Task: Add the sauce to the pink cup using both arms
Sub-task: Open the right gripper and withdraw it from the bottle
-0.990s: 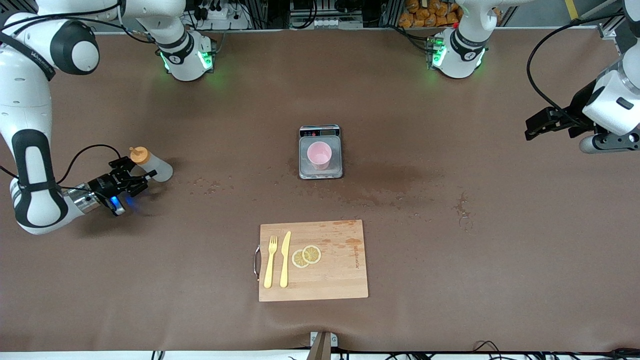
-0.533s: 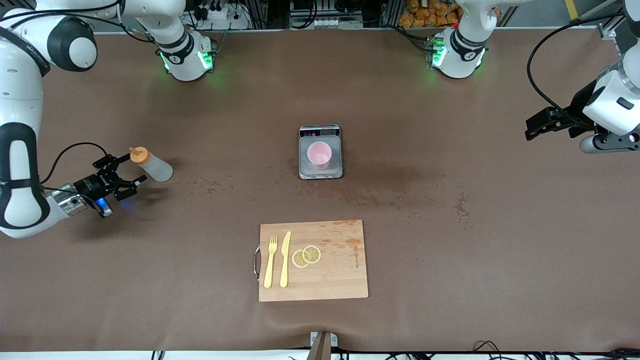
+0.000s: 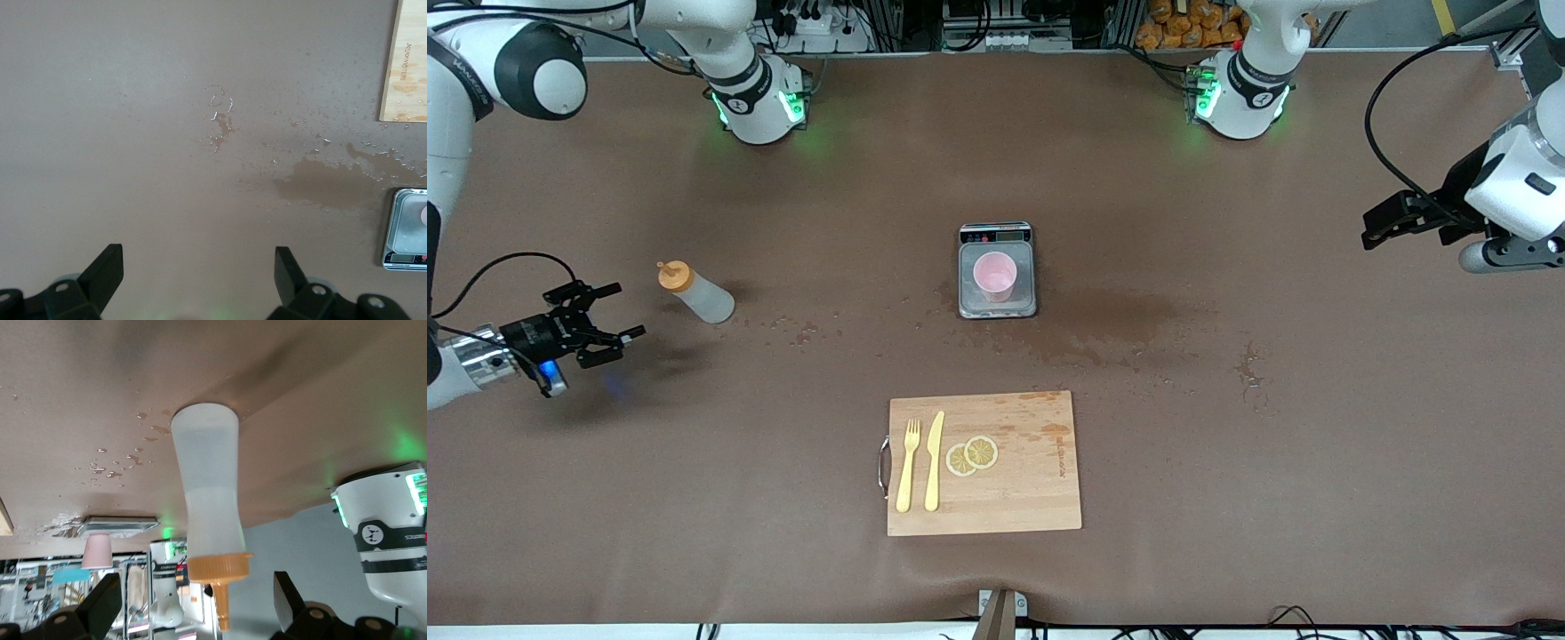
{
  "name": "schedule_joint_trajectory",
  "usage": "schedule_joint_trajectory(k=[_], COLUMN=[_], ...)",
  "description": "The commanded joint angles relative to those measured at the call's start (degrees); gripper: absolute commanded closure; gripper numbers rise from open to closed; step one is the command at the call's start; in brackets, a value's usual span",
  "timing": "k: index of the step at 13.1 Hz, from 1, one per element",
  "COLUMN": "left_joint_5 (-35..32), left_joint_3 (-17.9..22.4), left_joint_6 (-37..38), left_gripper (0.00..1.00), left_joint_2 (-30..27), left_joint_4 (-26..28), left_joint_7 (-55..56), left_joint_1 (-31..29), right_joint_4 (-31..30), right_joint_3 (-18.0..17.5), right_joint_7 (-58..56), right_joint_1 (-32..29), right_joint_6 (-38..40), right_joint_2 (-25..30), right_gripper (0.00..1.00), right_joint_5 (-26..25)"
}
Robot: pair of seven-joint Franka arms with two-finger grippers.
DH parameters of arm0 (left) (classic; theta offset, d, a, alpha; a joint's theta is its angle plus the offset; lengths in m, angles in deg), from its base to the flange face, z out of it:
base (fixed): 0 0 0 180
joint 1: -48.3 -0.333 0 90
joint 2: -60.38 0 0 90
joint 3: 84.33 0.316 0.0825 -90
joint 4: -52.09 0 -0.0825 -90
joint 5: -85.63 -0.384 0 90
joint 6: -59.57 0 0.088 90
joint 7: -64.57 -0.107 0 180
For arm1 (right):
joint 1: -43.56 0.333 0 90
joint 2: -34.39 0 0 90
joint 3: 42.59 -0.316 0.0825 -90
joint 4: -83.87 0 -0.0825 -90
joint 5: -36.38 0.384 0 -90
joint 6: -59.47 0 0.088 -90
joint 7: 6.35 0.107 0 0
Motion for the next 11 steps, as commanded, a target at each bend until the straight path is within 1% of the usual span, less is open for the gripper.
schedule_joint_trajectory(k=[1, 3, 5, 8, 9, 11], left_joint_5=[0.69, 0.69, 0.69, 0.69, 0.77, 0.69], left_joint_3=[0.27, 0.19, 0.27, 0.27, 0.19, 0.27], left_joint_6=[0.16, 0.16, 0.16, 0.16, 0.16, 0.16], left_gripper=[0.0, 0.0, 0.0, 0.0, 0.0, 0.0], left_joint_2=[-0.25, -0.24, -0.16, -0.07, -0.07, -0.07], left_joint_4=[-0.01, -0.01, -0.01, -0.01, -0.01, -0.01], left_joint_7=[-0.91, -0.91, -0.91, -0.91, -0.91, -0.91], left_joint_1=[-0.48, -0.57, -0.57, -0.57, -0.48, -0.48], right_joint_4=[1.09, 2.32, 2.32, 1.97, 1.97, 1.88], right_joint_3=[-0.62, -0.8, -0.8, -1.33, -1.33, -1.33], right_joint_7=[2.07, 1.03, -2.3, -2.49, -2.49, -2.4], right_joint_1=[2.51, 2.18, 2.52, 4.88, 5.85, 9.27], right_joint_6=[0.96, 1.14, 1.23, 1.23, 1.31, 1.05], right_joint_2=[3.08, 4.23, 6.51, 12.03, 13.88, 18.36], right_gripper=[0.0, 0.0, 0.0, 0.0, 0.0, 0.0], right_joint_5=[-6.39, -6.94, -7.73, -11.5, -11.78, -14.22])
